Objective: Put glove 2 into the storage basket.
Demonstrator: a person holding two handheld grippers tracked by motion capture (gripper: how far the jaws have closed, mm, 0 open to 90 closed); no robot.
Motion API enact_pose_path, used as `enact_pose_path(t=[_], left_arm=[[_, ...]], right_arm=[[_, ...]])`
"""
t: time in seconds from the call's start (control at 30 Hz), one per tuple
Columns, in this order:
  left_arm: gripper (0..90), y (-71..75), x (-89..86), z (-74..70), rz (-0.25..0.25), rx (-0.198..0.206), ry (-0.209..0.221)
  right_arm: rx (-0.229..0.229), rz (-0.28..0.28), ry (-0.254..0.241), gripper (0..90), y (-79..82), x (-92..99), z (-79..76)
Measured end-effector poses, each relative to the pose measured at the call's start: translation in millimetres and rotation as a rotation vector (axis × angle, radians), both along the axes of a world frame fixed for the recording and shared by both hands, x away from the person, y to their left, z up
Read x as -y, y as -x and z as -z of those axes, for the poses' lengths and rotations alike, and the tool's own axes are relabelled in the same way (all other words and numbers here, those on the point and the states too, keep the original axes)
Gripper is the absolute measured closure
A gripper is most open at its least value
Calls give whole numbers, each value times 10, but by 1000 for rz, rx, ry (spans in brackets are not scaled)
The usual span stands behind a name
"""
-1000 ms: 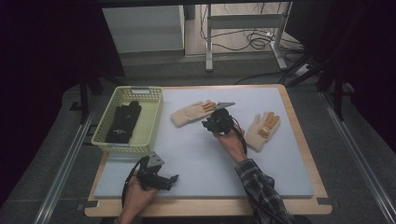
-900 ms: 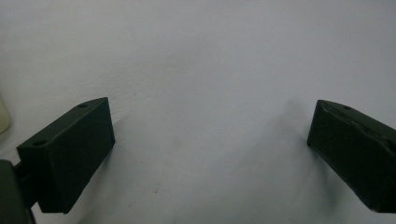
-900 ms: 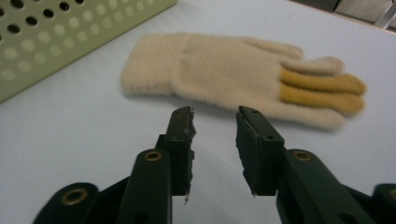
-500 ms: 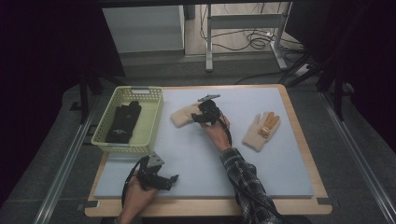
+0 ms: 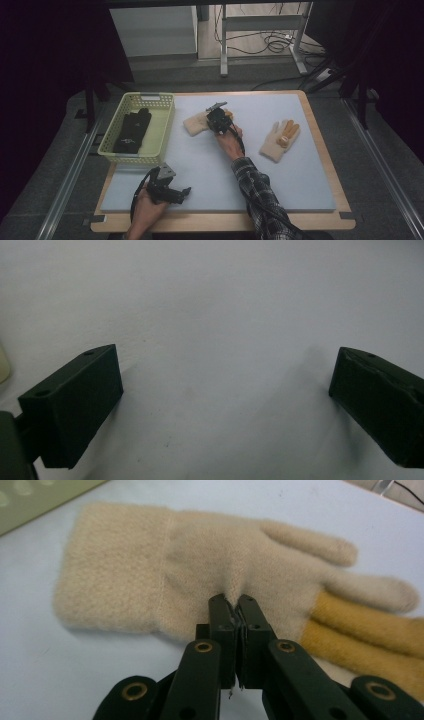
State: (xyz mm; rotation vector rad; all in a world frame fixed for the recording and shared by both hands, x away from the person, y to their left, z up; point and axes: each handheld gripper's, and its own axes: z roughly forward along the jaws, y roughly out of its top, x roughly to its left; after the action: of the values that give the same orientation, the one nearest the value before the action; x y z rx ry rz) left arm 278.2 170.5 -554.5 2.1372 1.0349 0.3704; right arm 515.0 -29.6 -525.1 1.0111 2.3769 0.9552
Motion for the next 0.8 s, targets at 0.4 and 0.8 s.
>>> enact_pose_path(t=[0.4,0.8], left_arm=[[11,-3,-4,-2,4,-1,-6],[12,-3,2,0,-3,-1,1]], right_arm=[[4,-212,-48,866,572,374,-525],[-75,-235,-84,693,1019,1167,-321]])
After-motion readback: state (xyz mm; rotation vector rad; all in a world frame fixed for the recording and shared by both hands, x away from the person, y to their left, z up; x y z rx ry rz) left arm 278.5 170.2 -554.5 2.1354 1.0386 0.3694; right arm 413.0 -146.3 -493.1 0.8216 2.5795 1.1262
